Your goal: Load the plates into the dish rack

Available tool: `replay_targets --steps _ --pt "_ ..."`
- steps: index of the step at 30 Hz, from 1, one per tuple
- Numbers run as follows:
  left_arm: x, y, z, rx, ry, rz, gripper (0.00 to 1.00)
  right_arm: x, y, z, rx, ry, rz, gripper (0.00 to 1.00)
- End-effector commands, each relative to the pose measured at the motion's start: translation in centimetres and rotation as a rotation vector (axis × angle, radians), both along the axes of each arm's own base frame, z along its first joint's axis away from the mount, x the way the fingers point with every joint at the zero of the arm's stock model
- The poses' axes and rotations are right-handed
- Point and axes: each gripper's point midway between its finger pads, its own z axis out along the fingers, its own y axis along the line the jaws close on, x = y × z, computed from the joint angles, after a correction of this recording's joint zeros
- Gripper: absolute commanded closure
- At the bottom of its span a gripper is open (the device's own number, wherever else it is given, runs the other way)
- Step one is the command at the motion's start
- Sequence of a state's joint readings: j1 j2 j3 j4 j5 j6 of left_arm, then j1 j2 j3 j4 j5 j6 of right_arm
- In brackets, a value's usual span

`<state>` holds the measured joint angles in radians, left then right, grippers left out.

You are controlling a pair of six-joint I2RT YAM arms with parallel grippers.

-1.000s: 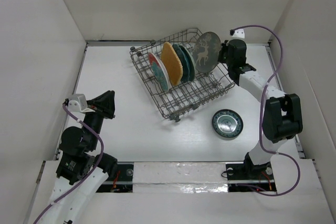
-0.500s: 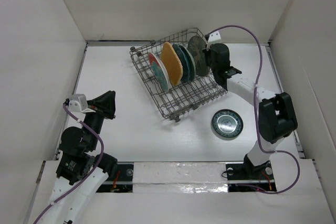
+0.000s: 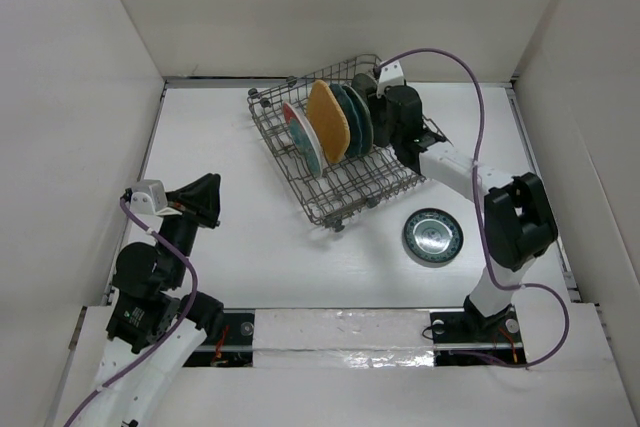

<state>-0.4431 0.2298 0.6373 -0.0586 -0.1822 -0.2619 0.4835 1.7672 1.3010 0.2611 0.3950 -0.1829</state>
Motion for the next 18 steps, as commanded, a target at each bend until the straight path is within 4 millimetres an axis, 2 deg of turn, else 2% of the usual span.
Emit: replay_targets --steps 1,3,5,6,7,8,9,10,11,12,13,14,15,16,17,18 --pt "-0.6 0.0 1.3 -0.012 -0.054 -0.017 0.86 -0.4 -0.5 7.4 0.185 -0.141 0.003 0.47" --pt "-0.8 0.0 1.4 -0.014 -0.059 -0.020 0.86 -1.4 -0.8 8.7 0.219 -0.148 0.005 0.43" --pt "-0.9 0.0 1.5 -0.015 -0.062 -0.020 0.86 -2.3 -1.6 8.2 0.252 -0.117 -0.009 0.41" --pt "-0.9 0.0 1.5 -0.015 -0.063 -0.022 0.86 -3.2 -2.5 9.5 0.292 -0.136 -0.019 0.40" --pt "-1.0 0.0 1.6 -0.016 -0.066 -0.023 0.86 -3.7 -3.5 9.7 0.340 -0.133 -0.042 0.39" --pt "-1.1 0.0 1.7 -0.018 -0.069 -0.028 0.86 -4.7 -4.5 7.9 0.354 -0.089 -0.066 0.39" --pt "-1.2 -0.1 1.8 -0.018 -0.074 -0.035 0.86 -6.4 -5.7 9.6 0.408 -0.119 -0.072 0.39" --pt "-1.4 -0.2 2.0 -0.024 -0.081 -0.041 0.86 -7.2 -7.3 9.3 0.507 -0.109 -0.112 0.43" --pt "-1.5 -0.2 2.1 -0.027 -0.089 -0.044 0.86 -8.9 -8.7 5.3 0.540 -0.028 -0.171 0.58" --pt "-1.7 -0.3 2.4 -0.029 -0.097 -0.055 0.86 -10.2 -10.0 4.0 0.596 -0.008 -0.218 0.99" --pt "-1.8 -0.3 2.4 -0.032 -0.100 -0.056 0.85 -12.4 -11.2 5.0 0.703 -0.043 -0.238 1.00" --pt "-1.9 -0.3 2.5 -0.035 -0.104 -0.062 0.85 -13.8 -13.8 2.7 0.724 -0.006 -0.326 1.00" --pt "-2.1 -0.4 2.6 -0.035 -0.106 -0.072 0.85 -15.6 -15.1 -1.4 0.729 0.058 -0.384 1.00" --pt "-2.2 -0.5 2.7 -0.036 -0.110 -0.080 0.84 -17.3 -16.0 -0.8 0.791 0.020 -0.393 1.00" --pt "-2.4 -0.7 2.7 -0.037 -0.113 -0.090 0.84 -18.9 -17.9 -3.4 0.796 0.075 -0.475 1.00" --pt "-2.6 -0.9 2.8 -0.036 -0.115 -0.103 0.83 -20.4 -18.6 -6.5 0.804 0.127 -0.518 1.00"
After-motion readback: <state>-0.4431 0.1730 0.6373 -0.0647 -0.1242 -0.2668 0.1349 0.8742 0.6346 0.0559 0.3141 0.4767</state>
